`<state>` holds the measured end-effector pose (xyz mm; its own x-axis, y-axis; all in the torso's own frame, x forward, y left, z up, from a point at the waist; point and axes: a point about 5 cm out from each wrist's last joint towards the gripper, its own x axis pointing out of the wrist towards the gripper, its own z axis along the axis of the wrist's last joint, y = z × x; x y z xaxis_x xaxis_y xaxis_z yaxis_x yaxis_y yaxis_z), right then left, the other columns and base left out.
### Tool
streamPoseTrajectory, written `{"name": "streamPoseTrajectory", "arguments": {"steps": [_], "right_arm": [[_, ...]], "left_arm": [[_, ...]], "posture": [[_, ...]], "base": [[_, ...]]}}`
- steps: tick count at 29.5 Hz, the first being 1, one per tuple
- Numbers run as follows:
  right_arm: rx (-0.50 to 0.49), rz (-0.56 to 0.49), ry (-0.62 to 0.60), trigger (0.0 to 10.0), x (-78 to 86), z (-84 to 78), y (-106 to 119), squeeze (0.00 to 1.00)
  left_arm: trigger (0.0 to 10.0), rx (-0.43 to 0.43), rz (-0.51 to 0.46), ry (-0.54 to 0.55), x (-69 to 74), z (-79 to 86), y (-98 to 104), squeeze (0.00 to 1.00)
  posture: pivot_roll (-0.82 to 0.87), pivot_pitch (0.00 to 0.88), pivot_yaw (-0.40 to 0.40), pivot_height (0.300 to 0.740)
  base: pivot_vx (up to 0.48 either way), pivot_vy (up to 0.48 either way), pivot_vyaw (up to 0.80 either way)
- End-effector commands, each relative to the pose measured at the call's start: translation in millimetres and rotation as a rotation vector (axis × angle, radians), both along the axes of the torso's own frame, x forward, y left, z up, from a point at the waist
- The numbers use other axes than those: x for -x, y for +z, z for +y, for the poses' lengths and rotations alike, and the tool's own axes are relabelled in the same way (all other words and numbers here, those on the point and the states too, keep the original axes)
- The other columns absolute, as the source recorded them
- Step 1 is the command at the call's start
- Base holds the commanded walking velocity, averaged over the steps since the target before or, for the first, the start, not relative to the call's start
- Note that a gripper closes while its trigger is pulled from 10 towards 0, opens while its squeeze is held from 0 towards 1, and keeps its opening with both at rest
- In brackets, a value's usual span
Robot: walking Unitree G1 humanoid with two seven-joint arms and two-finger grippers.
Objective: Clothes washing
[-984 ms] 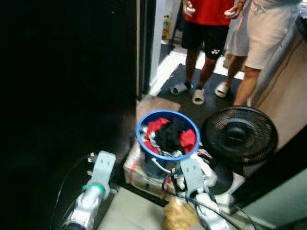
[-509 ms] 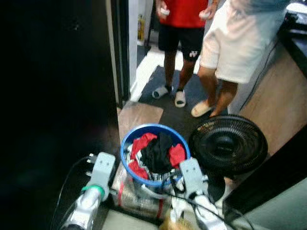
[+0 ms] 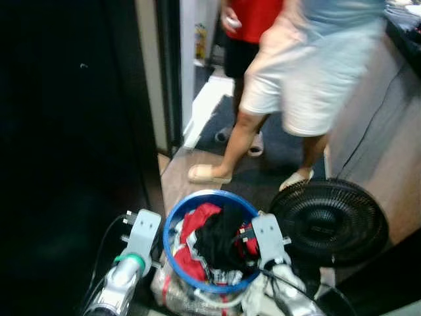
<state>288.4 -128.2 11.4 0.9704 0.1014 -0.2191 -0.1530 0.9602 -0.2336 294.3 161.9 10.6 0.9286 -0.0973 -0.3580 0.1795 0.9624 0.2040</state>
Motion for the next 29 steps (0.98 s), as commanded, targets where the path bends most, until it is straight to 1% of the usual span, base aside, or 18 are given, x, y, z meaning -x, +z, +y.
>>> {"name": "streamPoseTrajectory", "arguments": {"steps": [1,4,7,8,10,12,14,15,16,19,20,21,23,25,27,28,29], "right_arm": [[0.003,0.037,0.010,10.0,6.5,2.4,-7.7,0.00],[0.009,0.043,0.014,10.0,7.6,2.6,-9.0,0.00],[0.018,0.056,0.013,10.0,11.0,1.2,-12.6,0.00],[0.018,0.056,0.013,10.0,11.0,1.2,-12.6,0.00],[0.025,0.054,0.009,10.0,12.3,-1.3,-13.4,0.00],[0.025,0.054,0.009,10.0,12.3,-1.3,-13.4,0.00],[0.030,0.036,0.005,10.0,10.7,-3.6,-10.8,0.00],[0.038,0.004,0.016,10.0,7.2,-2.6,-5.6,0.00],[0.038,0.004,0.016,10.0,7.2,-2.6,-5.6,0.00],[0.063,-0.110,0.056,10.0,-5.1,2.8,14.0,0.00],[0.071,-0.137,0.064,10.0,-8.0,4.1,18.9,0.00],[0.071,-0.137,0.064,10.0,-8.0,4.1,18.9,0.00],[0.079,-0.229,0.086,10.0,-20.2,9.0,38.9,0.00],[0.079,-0.229,0.086,10.0,-20.2,9.0,38.9,0.00],[0.067,-0.308,0.102,10.0,-31.7,13.9,59.5,0.00],[0.062,-0.330,0.108,10.0,-34.9,15.5,65.8,0.00],[0.062,-0.330,0.108,10.0,-34.9,15.5,65.8,0.00]], "left_arm": [[10.0,-0.021,0.068,-0.030,13.7,-0.7,-15.2,0.00],[10.0,-0.027,0.079,-0.041,16.2,-1.4,-17.8,0.00],[10.0,-0.039,0.103,-0.054,21.9,-1.9,-23.5,0.00],[10.0,-0.039,0.103,-0.054,21.9,-1.9,-23.5,0.00],[10.0,-0.067,0.109,-0.073,25.0,-3.9,-26.5,0.00],[10.0,-0.067,0.109,-0.073,25.0,-3.9,-26.5,0.00],[10.0,-0.093,0.103,-0.095,25.5,-6.9,-26.9,0.00],[10.0,-0.094,0.097,-0.095,24.0,-8.3,-25.6,0.00],[10.0,-0.094,0.097,-0.095,24.0,-8.3,-25.6,0.00],[10.0,-0.087,0.068,-0.083,18.0,-10.1,-19.9,0.00],[10.0,-0.087,0.058,-0.081,16.4,-10.3,-18.1,0.00],[10.0,-0.087,0.058,-0.081,16.4,-10.3,-18.1,0.00],[10.0,-0.083,0.011,-0.083,10.3,-11.6,-10.0,0.00],[10.0,-0.083,0.011,-0.083,10.3,-11.6,-10.0,0.00],[10.0,-0.086,-0.054,-0.096,4.4,-14.1,0.5,0.00],[10.0,-0.088,-0.079,-0.103,2.7,-15.3,4.4,0.00],[10.0,-0.088,-0.079,-0.103,2.7,-15.3,4.4,0.00]], "posture": [[0.07,0.000,0.019,0.740],[0.07,0.000,0.020,0.740],[0.06,0.000,0.021,0.740],[0.06,0.000,0.021,0.740],[0.06,0.000,0.021,0.740],[0.06,0.000,0.021,0.740],[0.06,0.000,0.022,0.740],[0.06,0.000,0.021,0.740],[0.06,0.000,0.021,0.740],[0.06,0.000,0.014,0.740],[0.06,0.000,0.014,0.740],[0.06,0.000,0.014,0.740],[0.07,0.000,0.009,0.740],[0.07,0.000,0.009,0.740],[0.08,0.000,0.007,0.740],[0.08,0.000,0.007,0.740],[0.08,0.000,0.007,0.740]], "base": [[0.000,0.000,0.00],[0.000,0.000,0.00],[0.000,0.000,0.00],[0.000,0.000,0.00],[0.000,0.000,0.00],[0.000,0.000,0.00],[0.000,0.000,0.00],[0.000,0.000,0.00],[0.000,0.000,0.00],[0.000,0.000,0.00],[0.000,0.000,0.00],[0.000,0.000,0.00],[0.000,0.000,0.00],[0.000,0.000,0.00],[0.000,0.000,0.00],[0.000,0.000,0.00],[0.000,0.000,0.00]]}}
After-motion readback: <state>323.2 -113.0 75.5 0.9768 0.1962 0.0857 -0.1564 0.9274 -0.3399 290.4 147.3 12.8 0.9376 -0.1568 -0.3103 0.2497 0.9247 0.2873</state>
